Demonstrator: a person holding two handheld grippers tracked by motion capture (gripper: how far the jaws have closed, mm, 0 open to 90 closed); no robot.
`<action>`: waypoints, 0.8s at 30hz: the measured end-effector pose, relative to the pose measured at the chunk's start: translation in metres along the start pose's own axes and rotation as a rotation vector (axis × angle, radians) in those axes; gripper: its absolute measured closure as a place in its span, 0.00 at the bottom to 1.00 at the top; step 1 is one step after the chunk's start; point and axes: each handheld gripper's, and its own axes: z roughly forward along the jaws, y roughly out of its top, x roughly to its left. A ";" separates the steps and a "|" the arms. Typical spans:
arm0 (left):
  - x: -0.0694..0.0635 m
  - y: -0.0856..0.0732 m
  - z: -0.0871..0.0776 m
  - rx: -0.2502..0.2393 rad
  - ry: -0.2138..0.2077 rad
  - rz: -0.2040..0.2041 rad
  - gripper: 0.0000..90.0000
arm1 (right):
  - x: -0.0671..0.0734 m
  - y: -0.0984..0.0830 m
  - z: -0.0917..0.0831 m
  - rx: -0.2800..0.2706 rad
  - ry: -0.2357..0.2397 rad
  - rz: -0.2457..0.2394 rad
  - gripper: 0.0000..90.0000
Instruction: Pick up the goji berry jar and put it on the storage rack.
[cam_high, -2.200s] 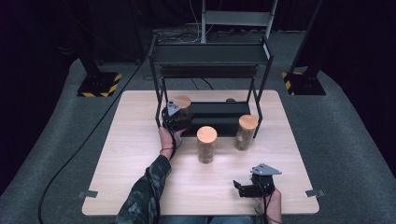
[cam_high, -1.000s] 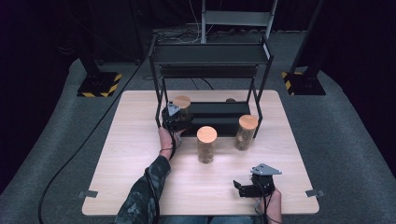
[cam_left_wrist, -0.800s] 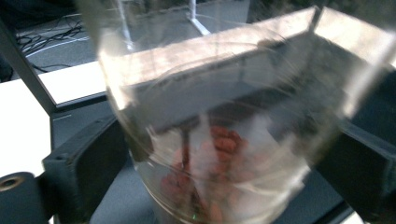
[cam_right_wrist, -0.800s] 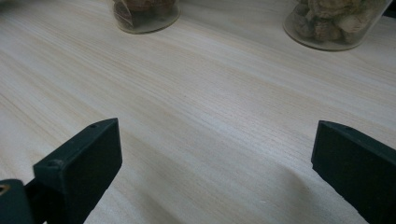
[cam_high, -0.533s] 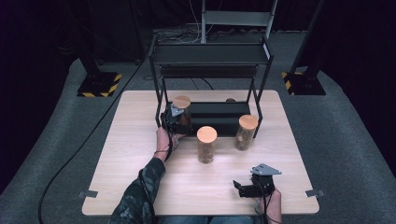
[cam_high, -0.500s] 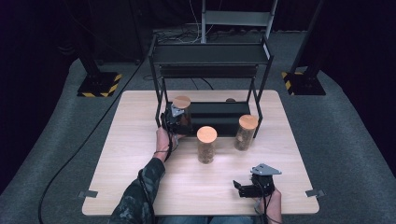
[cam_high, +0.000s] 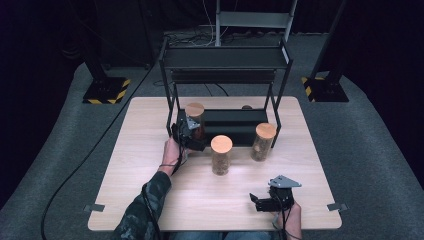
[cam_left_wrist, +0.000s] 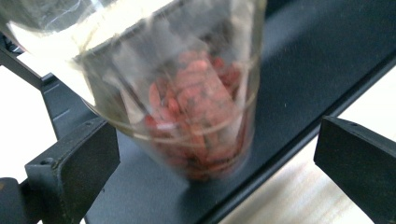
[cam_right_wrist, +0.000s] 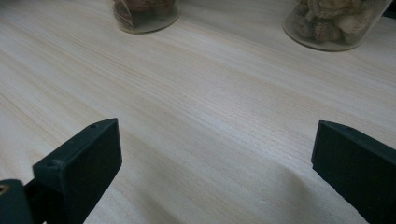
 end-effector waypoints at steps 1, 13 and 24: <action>0.000 0.000 0.000 0.000 0.000 0.000 0.00 | 0.000 0.000 0.000 0.000 0.000 0.000 0.01; -0.015 -0.008 -0.011 0.066 0.024 0.109 0.00 | 0.000 0.000 0.000 -0.002 -0.001 -0.001 0.01; -0.027 -0.023 -0.034 0.068 -0.024 0.159 0.00 | 0.000 0.000 0.000 -0.001 -0.004 -0.002 0.01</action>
